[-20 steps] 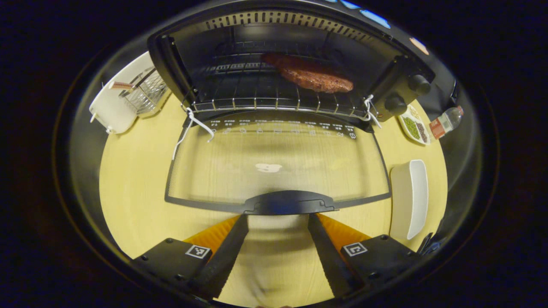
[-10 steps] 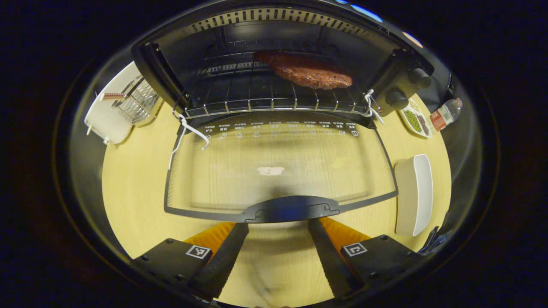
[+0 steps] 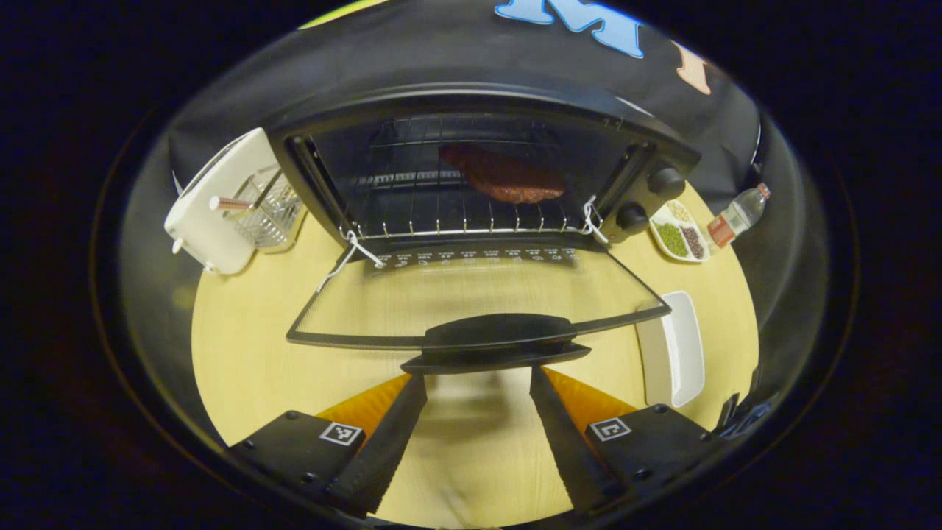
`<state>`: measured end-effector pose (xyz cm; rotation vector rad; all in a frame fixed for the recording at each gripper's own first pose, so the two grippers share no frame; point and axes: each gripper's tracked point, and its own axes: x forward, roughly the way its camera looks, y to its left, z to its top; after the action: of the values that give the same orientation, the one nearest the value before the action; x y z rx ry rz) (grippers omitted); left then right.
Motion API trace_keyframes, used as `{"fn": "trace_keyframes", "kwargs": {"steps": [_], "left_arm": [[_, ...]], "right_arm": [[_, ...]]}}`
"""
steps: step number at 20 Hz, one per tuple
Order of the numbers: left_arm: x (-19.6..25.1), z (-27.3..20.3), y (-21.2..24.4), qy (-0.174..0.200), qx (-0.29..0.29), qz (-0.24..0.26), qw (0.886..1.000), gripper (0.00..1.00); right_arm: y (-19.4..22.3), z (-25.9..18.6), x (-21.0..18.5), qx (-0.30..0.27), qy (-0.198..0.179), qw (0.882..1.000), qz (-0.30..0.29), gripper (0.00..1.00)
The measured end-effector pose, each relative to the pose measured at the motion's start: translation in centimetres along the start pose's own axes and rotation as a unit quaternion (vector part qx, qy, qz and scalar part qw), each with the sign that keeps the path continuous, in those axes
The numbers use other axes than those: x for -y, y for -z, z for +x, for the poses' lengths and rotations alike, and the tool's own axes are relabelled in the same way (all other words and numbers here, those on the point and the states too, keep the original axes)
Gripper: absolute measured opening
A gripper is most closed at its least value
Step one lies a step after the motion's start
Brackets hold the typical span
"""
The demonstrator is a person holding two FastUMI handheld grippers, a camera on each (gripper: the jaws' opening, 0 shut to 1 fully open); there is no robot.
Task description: Open the electric oven with the left hand, put the food in, and close the electric oven.
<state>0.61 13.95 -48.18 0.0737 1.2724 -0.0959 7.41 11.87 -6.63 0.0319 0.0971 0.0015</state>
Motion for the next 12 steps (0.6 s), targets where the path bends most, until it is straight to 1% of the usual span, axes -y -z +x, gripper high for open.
{"fn": "trace_keyframes", "kwargs": {"steps": [1, 5, 8, 9, 11, 12], "left_arm": [[0.0, -0.3, -0.2, 0.001, 0.003, -0.002, 1.0, 1.0], [0.0, -1.2, -1.0, -0.003, 0.018, 0.005, 1.0, 1.0], [0.1, -1.7, -1.5, -0.002, 0.027, 0.004, 1.0, 1.0], [0.1, -1.9, -1.7, -0.003, 0.033, 0.003, 0.999, 0.92], [0.1, -2.3, -2.1, -0.004, 0.044, 0.001, 0.999, 1.0], [0.1, -2.4, -2.2, -0.004, 0.047, 0.001, 0.999, 1.0]], "right_arm": [[0.1, -0.1, -0.1, -0.001, -0.002, 1.0, 0.002, 0.99], [0.2, -0.3, -0.3, 0.0, -0.007, 1.0, 0.004, 0.99], [0.0, -0.5, -0.1, 0.0, -0.004, 1.0, 0.003, 0.98], [-0.1, -0.6, 0.3, 0.003, -0.001, 1.0, 0.004, 0.98], [-0.3, -1.0, 0.6, 0.003, 0.001, 1.0, 0.004, 0.98], [-0.4, -1.2, 0.9, 0.003, 0.002, 1.0, 0.003, 0.98]]}}
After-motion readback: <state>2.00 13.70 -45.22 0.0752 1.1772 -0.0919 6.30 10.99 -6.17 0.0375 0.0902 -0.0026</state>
